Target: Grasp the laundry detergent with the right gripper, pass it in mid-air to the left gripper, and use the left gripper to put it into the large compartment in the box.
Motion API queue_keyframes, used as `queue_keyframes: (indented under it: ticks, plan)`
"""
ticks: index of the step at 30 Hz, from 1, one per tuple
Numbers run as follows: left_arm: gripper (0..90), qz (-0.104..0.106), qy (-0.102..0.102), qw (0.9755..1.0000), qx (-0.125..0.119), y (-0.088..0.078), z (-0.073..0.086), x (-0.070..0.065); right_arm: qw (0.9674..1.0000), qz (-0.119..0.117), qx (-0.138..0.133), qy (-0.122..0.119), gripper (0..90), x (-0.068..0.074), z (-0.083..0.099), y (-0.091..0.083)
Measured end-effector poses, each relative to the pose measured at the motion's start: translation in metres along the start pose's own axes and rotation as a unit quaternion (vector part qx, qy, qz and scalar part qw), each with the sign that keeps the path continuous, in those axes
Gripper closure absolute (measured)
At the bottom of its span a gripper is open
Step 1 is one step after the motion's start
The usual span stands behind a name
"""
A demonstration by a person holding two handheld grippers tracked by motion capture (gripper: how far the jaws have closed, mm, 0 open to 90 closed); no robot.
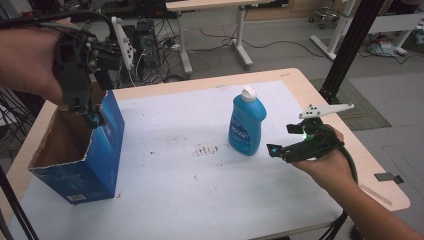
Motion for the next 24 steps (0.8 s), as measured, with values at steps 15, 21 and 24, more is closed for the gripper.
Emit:
queue_keyframes:
  ticks: [15, 21, 24]
  plan:
    - [2.0, -0.002, 0.001, 1.0000, 0.001, -0.002, 0.001, -0.003, 0.9989, 0.024, -0.036, 0.015, 0.9, 0.006, 0.002, 0.022]
    - [1.9, -0.003, 0.002, 1.0000, 0.003, -0.002, 0.002, -0.003, 0.9981, 0.029, -0.048, 0.026, 0.9, 0.007, 0.001, 0.030]
    - [2.0, -0.003, 0.002, 1.0000, 0.001, -0.002, 0.002, -0.004, 0.9977, 0.032, -0.052, 0.030, 0.9, 0.008, 0.000, 0.036]
Point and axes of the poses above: each handheld gripper's, and its own axes: y roughly forward along the jaws, z roughly out of its underside, x roughly to its left, the point moved 1 cm from there along y, roughly forward along the jaws, and after that the axes turned 5 degrees about -z, right-handed, at the moved point
